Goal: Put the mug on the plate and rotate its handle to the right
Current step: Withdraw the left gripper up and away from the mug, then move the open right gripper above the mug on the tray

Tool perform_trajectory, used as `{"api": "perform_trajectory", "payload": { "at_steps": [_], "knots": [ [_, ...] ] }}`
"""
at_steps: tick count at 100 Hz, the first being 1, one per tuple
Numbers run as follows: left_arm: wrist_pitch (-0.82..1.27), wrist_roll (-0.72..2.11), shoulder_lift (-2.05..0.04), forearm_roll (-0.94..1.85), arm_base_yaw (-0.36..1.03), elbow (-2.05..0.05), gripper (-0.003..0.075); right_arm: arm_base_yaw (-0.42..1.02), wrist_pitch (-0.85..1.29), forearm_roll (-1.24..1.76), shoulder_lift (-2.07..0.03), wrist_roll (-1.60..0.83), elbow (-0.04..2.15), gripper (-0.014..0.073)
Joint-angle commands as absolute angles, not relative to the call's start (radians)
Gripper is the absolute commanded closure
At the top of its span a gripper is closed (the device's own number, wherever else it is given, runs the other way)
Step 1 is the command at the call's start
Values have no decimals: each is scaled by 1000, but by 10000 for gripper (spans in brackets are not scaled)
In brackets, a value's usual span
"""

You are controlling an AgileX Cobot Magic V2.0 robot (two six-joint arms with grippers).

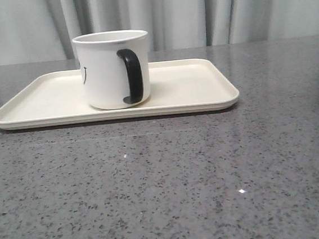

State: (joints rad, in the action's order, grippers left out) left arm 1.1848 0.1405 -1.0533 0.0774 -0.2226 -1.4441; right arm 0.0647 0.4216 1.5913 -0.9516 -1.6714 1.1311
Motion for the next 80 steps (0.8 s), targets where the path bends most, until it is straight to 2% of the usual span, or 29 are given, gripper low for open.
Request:
{"api": "perform_trajectory", "payload": {
  "at_steps": [1, 25, 54, 80],
  "knots": [
    [1118, 140, -1039, 81, -226, -1466, 740, 64, 469, 1604, -1001, -1669, 1226, 119],
    [1123, 140, -1039, 81, -226, -1466, 740, 68, 547, 1537, -1145, -1602, 1399, 120],
    [1124, 140, -1039, 81, -226, -1466, 740, 83, 683, 1199, -1334, -1317, 1593, 120],
    [1127, 140, -1039, 83, -226, -1466, 740, 186, 815, 935, -1466, -1120, 1690, 120]
  ]
}}
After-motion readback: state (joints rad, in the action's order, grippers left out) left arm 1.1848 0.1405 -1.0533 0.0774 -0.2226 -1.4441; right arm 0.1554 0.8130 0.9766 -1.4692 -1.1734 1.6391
